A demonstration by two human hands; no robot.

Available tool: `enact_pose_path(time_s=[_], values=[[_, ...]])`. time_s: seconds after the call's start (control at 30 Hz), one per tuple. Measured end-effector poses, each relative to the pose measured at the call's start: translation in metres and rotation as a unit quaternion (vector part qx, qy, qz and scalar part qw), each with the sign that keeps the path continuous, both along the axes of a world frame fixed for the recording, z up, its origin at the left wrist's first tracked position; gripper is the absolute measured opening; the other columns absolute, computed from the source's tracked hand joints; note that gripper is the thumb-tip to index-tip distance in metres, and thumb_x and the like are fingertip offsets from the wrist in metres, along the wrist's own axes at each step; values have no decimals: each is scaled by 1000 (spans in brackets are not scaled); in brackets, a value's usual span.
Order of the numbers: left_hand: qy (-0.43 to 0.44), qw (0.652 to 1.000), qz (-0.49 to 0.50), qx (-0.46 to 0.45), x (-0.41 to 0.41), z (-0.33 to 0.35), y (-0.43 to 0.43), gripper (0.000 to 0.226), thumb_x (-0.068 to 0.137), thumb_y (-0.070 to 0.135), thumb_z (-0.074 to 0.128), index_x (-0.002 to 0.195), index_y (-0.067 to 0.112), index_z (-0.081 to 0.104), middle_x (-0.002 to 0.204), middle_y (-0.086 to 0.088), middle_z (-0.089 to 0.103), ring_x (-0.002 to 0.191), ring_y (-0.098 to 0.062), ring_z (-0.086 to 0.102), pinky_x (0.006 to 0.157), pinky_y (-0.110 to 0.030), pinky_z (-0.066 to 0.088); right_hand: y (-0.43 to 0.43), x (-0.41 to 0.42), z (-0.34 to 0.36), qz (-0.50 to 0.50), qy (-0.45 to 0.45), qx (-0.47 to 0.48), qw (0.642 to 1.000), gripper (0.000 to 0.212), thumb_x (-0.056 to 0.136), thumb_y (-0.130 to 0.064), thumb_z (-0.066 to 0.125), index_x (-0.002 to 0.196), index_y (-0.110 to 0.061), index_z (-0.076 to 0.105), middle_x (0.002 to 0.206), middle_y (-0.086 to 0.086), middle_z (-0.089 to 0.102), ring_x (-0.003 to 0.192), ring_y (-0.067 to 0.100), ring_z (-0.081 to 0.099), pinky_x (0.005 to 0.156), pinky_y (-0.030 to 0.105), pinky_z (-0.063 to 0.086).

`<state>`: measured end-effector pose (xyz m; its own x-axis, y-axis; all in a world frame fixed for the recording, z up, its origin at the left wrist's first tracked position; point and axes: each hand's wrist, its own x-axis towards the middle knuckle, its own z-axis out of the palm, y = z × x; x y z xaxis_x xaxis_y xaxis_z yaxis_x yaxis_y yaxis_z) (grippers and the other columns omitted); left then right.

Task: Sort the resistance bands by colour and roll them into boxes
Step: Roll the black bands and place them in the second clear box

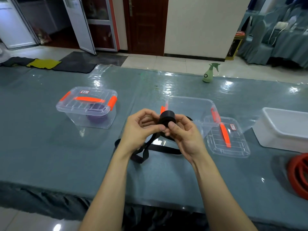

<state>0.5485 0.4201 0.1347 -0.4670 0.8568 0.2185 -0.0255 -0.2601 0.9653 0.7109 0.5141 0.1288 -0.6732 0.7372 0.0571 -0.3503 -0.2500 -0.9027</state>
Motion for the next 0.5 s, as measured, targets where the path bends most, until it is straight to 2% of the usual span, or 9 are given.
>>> enact_pose_path(time_s=[0.07, 0.13, 0.2, 0.27, 0.37, 0.43, 0.5], values=[[43, 999, 16, -19, -3, 0, -1, 35, 66, 13, 101, 88, 28, 78, 106, -17, 82, 102, -25, 81, 93, -33, 64, 0, 3, -4, 5, -21, 8, 1000, 32, 85, -8, 79, 115, -7, 69, 89, 11, 77, 69, 18, 71, 79, 30, 62], [100, 994, 25, -44, -10, -3, -5, 34, 69, 8, 103, 85, 26, 78, 100, -12, 83, 97, -27, 82, 93, -36, 66, 5, 10, -4, 18, -115, 82, 990, 35, 87, -11, 85, 119, -14, 73, 90, 14, 78, 70, 20, 70, 82, 32, 61], [161, 985, 24, -66, -14, -5, -9, 33, 69, 10, 103, 84, 26, 79, 93, -4, 83, 90, -22, 83, 91, -34, 66, 12, 17, 1, 8, -230, 188, 955, 48, 83, -19, 94, 125, -28, 74, 104, 11, 78, 70, 19, 68, 79, 32, 59], [263, 960, 21, -96, -15, -2, -10, 29, 68, 19, 101, 84, 27, 79, 87, 5, 82, 86, -15, 81, 90, -37, 65, 16, 18, 6, -13, -305, 312, 900, 60, 77, -26, 98, 130, -37, 73, 118, -5, 69, 70, 14, 66, 74, 21, 54], [353, 925, -9, -143, -10, 8, -10, 26, 62, 43, 85, 84, 30, 77, 81, 14, 78, 84, -6, 77, 86, -40, 64, 13, 11, 12, -5, -365, 449, 815, 41, 79, -30, 95, 116, -30, 79, 99, -13, 63, 79, 12, 64, 72, 10, 45], [369, 917, -13, -149, -9, 10, -10, 30, 61, 48, 77, 85, 31, 75, 82, 16, 77, 85, -5, 77, 85, -38, 63, 10, 8, 13, -8, -379, 464, 801, 34, 82, -29, 93, 111, -24, 79, 93, -12, 61, 83, 11, 62, 73, 10, 44], [359, 926, -5, -121, -14, 6, -11, 25, 66, 40, 84, 87, 32, 74, 87, 15, 78, 90, -7, 77, 88, -36, 62, 9, 9, 13, -28, -364, 456, 811, 32, 83, -27, 93, 110, -22, 78, 93, -10, 61, 81, 13, 61, 74, 14, 46]])
